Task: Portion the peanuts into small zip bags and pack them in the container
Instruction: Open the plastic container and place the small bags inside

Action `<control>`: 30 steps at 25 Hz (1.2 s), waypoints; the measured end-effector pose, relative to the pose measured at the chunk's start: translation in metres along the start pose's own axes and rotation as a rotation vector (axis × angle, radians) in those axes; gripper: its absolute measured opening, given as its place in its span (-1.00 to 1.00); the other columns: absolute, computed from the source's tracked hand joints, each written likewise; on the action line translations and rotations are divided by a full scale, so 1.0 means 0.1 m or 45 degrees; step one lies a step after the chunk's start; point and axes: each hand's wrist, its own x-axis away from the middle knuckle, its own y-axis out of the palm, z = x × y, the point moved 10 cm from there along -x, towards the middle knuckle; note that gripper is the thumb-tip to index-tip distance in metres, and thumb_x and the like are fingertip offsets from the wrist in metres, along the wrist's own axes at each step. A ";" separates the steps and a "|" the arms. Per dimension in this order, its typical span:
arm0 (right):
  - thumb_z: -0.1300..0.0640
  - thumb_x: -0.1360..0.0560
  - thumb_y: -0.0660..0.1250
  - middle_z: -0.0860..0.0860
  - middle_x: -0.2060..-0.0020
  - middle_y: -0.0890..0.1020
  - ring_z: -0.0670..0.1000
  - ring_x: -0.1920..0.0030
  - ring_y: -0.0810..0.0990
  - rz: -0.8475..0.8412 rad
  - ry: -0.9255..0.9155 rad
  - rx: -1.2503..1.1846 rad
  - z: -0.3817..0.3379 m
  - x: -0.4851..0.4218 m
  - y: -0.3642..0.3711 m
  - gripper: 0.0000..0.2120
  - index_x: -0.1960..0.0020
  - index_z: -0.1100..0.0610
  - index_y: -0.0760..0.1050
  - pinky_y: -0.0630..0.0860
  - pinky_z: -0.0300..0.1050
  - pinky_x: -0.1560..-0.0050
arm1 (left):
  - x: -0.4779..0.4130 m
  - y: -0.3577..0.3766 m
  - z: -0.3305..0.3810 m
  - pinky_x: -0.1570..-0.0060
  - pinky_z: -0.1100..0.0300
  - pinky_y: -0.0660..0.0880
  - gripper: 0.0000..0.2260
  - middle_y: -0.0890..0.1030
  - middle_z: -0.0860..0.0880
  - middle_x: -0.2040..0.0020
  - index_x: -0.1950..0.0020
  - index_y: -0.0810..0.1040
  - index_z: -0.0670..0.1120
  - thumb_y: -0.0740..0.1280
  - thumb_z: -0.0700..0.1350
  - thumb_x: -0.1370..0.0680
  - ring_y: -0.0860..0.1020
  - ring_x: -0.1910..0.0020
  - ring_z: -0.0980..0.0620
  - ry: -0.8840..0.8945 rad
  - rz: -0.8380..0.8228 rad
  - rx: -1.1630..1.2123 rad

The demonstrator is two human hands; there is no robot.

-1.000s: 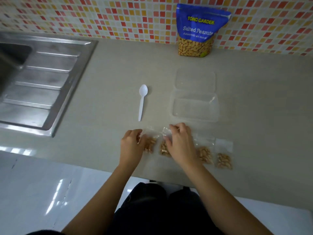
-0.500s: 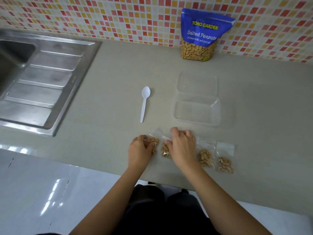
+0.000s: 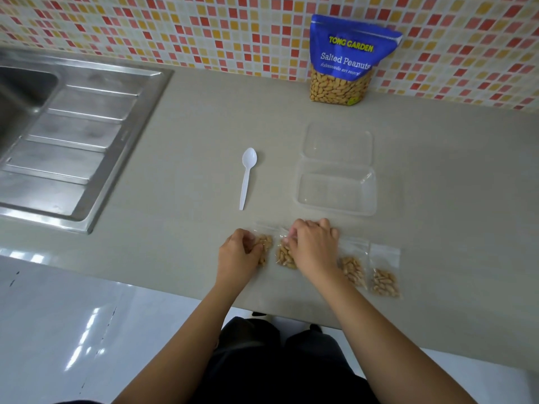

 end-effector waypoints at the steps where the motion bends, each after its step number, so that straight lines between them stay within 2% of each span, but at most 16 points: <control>1: -0.07 -0.51 0.26 -0.09 0.01 0.61 0.06 -0.11 0.38 0.007 -0.012 -0.042 -0.01 0.02 0.00 -0.83 -0.04 -0.03 0.47 0.21 -0.04 0.01 | 0.01 -0.02 -0.01 0.20 0.35 0.41 -0.86 0.56 0.01 0.17 0.03 0.50 -0.13 0.39 -0.14 -0.47 0.51 0.18 0.04 -0.015 0.005 0.030; 3: -0.04 -0.51 0.28 -0.09 0.00 0.62 0.06 -0.11 0.40 0.007 -0.038 -0.128 -0.02 0.03 0.01 -0.81 -0.09 -0.02 0.46 0.25 -0.05 -0.01 | 0.03 -0.03 -0.03 0.31 0.50 0.36 -0.87 0.54 0.07 0.24 0.08 0.46 -0.11 0.39 -0.14 -0.47 0.50 0.24 0.12 -0.039 0.006 0.104; 5: 0.02 -0.50 0.30 -0.01 0.00 0.62 0.09 -0.08 0.46 -0.019 -0.083 -0.266 -0.05 0.03 0.01 -0.80 -0.10 0.04 0.51 0.36 -0.05 -0.05 | 0.05 -0.04 -0.05 0.30 0.52 0.37 -0.85 0.54 0.09 0.24 0.08 0.46 -0.11 0.41 -0.14 -0.46 0.51 0.25 0.18 -0.049 0.007 0.192; 7: 0.07 -0.50 0.30 0.08 0.04 0.60 0.12 -0.02 0.52 -0.031 -0.118 -0.449 -0.09 0.03 -0.03 -0.82 -0.05 0.13 0.55 0.41 -0.07 -0.04 | 0.05 -0.04 -0.10 0.19 0.42 0.45 -0.83 0.57 0.06 0.20 0.03 0.47 -0.09 0.42 -0.15 -0.45 0.54 0.20 0.15 -0.080 0.007 0.315; 8: 0.08 -0.52 0.27 0.11 0.06 0.59 0.12 0.00 0.53 -0.021 -0.129 -0.494 -0.09 0.04 -0.06 -0.82 -0.03 0.15 0.56 0.40 -0.07 -0.01 | 0.04 -0.03 -0.13 0.11 0.30 0.50 -0.82 0.58 0.04 0.18 -0.01 0.48 -0.08 0.41 -0.17 -0.46 0.56 0.17 0.10 -0.110 -0.006 0.385; 11: 0.04 -0.58 0.16 0.12 0.08 0.58 0.13 0.03 0.54 -0.040 -0.129 -0.529 -0.08 0.08 -0.06 -0.77 -0.01 0.16 0.50 0.40 -0.06 0.05 | 0.04 0.00 -0.19 0.00 0.11 0.54 -0.81 0.59 -0.04 0.15 -0.08 0.52 -0.09 0.37 -0.23 -0.48 0.58 0.11 -0.03 -0.165 -0.055 0.564; 13: 0.02 -0.54 0.24 0.08 0.04 0.61 0.09 0.05 0.57 -0.150 -0.129 -0.608 -0.09 0.12 0.01 -0.78 -0.07 0.16 0.44 0.47 -0.07 0.03 | 0.05 -0.01 -0.19 -0.01 0.12 0.53 -0.82 0.59 -0.03 0.17 -0.08 0.54 -0.09 0.35 -0.25 -0.49 0.57 0.11 -0.02 -0.154 -0.059 0.580; 16: 0.18 -0.37 0.44 0.06 0.00 0.59 0.07 0.08 0.61 -0.297 -0.076 -0.742 -0.07 0.18 0.16 -0.52 -0.24 0.08 0.36 0.55 0.01 -0.04 | 0.08 -0.04 -0.19 0.00 0.13 0.53 -0.84 0.61 -0.02 0.16 -0.05 0.55 -0.07 0.35 -0.23 -0.49 0.58 0.11 -0.01 -0.144 -0.037 0.575; 18: 0.25 -0.35 0.44 0.01 0.02 0.59 0.04 0.08 0.63 -0.269 0.008 -0.863 0.02 0.18 0.21 -0.45 -0.27 0.02 0.33 0.56 0.06 -0.08 | 0.09 -0.06 -0.20 -0.01 0.12 0.53 -0.87 0.62 -0.02 0.13 -0.03 0.56 -0.06 0.34 -0.20 -0.50 0.59 0.09 -0.01 -0.146 -0.021 0.588; 20: 0.24 -0.38 0.43 -0.03 0.02 0.59 0.01 0.04 0.63 -0.239 0.071 -0.973 0.07 0.21 0.25 -0.49 -0.25 0.00 0.36 0.55 0.00 -0.09 | 0.11 -0.08 -0.21 -0.03 0.14 0.53 -0.90 0.64 0.00 0.08 -0.03 0.56 -0.04 0.31 -0.15 -0.53 0.61 0.06 0.02 -0.149 -0.008 0.610; 23: 0.25 -0.40 0.42 -0.03 0.05 0.62 -0.01 0.02 0.62 -0.117 0.120 -1.131 0.12 0.28 0.23 -0.62 -0.12 -0.07 0.43 0.52 -0.12 -0.05 | 0.12 -0.12 -0.22 -0.03 0.17 0.53 -0.94 0.65 0.04 0.07 0.02 0.57 -0.01 0.32 -0.11 -0.54 0.61 0.07 0.06 -0.138 0.027 0.638; 26: 0.23 -0.42 0.40 -0.10 0.02 0.63 -0.10 -0.02 0.61 0.025 0.110 -1.242 0.12 0.34 0.07 -0.64 0.01 -0.21 0.43 0.52 -0.13 -0.09 | 0.14 -0.19 -0.17 0.03 0.15 0.51 -0.93 0.64 0.01 0.09 0.04 0.57 -0.02 0.32 -0.16 -0.54 0.59 0.11 0.03 -0.129 0.049 0.746; 28: 0.25 -0.44 0.38 -0.17 0.04 0.62 -0.17 -0.02 0.59 0.157 0.128 -1.370 0.21 0.32 -0.17 -0.67 0.02 -0.18 0.45 0.52 -0.17 -0.09 | 0.10 -0.26 0.01 0.04 0.11 0.52 -0.92 0.64 -0.03 0.10 0.02 0.56 -0.04 0.30 -0.18 -0.55 0.57 0.15 0.02 -0.071 0.042 0.810; 30: 0.29 -0.45 0.36 -0.17 0.05 0.62 -0.19 0.01 0.59 0.291 0.139 -1.500 0.39 0.22 -0.50 -0.69 0.02 -0.11 0.47 0.53 -0.24 -0.05 | 0.00 -0.31 0.41 0.10 0.20 0.52 -0.92 0.62 -0.01 0.15 0.01 0.56 -0.07 0.29 -0.18 -0.55 0.55 0.22 0.08 0.068 0.021 0.789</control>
